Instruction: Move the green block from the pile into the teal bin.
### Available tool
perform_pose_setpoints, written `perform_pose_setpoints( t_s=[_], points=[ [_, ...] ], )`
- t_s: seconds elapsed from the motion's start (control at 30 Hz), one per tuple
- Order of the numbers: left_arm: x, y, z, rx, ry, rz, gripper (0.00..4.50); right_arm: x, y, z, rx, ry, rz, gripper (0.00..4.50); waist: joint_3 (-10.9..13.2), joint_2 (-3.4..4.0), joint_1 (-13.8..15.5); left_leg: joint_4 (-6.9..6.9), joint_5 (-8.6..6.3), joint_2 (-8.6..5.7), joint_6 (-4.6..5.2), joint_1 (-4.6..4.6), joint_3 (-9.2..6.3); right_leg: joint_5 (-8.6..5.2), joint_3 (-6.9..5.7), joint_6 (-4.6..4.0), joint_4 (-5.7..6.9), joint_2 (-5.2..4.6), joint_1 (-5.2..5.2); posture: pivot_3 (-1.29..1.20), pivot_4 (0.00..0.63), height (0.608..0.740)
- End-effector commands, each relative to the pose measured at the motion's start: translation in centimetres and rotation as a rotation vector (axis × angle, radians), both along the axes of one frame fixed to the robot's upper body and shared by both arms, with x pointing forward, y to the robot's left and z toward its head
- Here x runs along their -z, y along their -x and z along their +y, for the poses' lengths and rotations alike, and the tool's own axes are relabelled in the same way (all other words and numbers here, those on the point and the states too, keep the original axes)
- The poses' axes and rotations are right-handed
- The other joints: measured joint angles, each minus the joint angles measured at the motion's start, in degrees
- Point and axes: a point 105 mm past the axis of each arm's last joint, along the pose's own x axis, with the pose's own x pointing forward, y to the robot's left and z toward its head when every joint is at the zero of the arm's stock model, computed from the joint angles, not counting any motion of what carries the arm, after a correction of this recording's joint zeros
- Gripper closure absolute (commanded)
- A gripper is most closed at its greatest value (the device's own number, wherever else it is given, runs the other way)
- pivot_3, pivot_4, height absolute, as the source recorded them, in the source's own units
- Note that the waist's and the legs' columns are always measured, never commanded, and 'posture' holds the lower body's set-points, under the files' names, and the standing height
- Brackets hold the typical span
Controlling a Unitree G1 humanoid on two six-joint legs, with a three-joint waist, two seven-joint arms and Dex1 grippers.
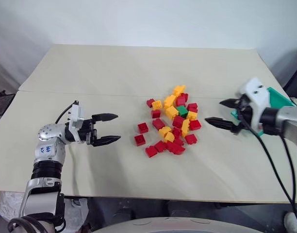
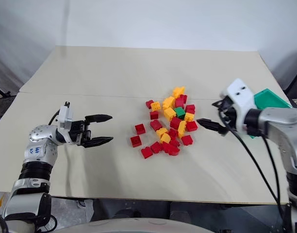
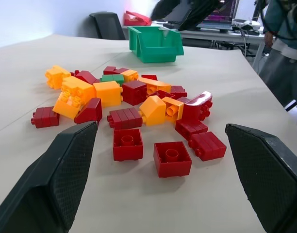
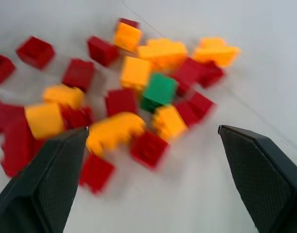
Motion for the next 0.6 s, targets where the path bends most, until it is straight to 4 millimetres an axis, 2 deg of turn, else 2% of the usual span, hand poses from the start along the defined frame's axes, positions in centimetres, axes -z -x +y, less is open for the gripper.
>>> perform_pose_setpoints(
  t_s=[0.03, 0.1, 0.3, 0.4, 0.6],
  points=[
    [-0.9, 0.0, -0.1, -0.001, 0.005, -0.046, 0.0, 0.7, -2.8, 0.9, 0.062, 0.036, 0.028, 0.03, 0.0, 0.0, 0.0, 0.0, 0.0, 0.01, 0.0, -0.02, 0.0, 0.0, -0.01, 0.0, 0.04, -0.01, -0.01, 0.0, 0.15, 0.74],
    [-0.9, 0.0, -0.1, -0.006, 0.009, -0.051, 0.0, 1.3, -4.9, 1.4, 0.102, 0.046, 0.043, 0.03, 0.0, 0.0, 0.05, 0.0, 0.0, -0.01, 0.0, -0.07, -0.03, 0.0, -0.04, 0.0, 0.1, 0.0, -0.02, 0.0, 0.15, 0.74],
    [-0.9, 0.2, -0.2, -0.014, 0.019, -0.059, 0.0, 2.7, -8.6, 1.9, 0.188, 0.087, 0.096, 0.03, 0.02, 0.03, 0.25, -0.04, 0.01, -0.04, -0.03, -0.23, 0.05, 0.0, -0.17, 0.0, -0.01, 0.01, -0.16, 0.0, 0.15, 0.74],
    [-0.8, 0.3, -0.1, -0.023, 0.025, -0.061, 0.0, 3.7, -9.1, 2.1, 0.186, 0.154, 0.161, 0.03, 0.02, 0.03, 0.07, -0.04, 0.04, -0.05, -0.06, -0.28, 0.35, 0.0, -0.2, 0.0, -0.01, -0.06, -0.3, 0.0, 0.15, 0.74],
    [-0.7, 0.4, 0.0, -0.037, 0.029, -0.063, 0.0, 4.5, -9.3, 2.1, 0.161, 0.242, 0.208, 0.03, 0.0, 0.02, -0.54, -0.03, -0.01, -0.01, 0.01, -0.25, 0.64, 0.0, -0.24, 0.01, 0.03, -0.09, -0.37, 0.0, 0.15, 0.74]
  ],
)
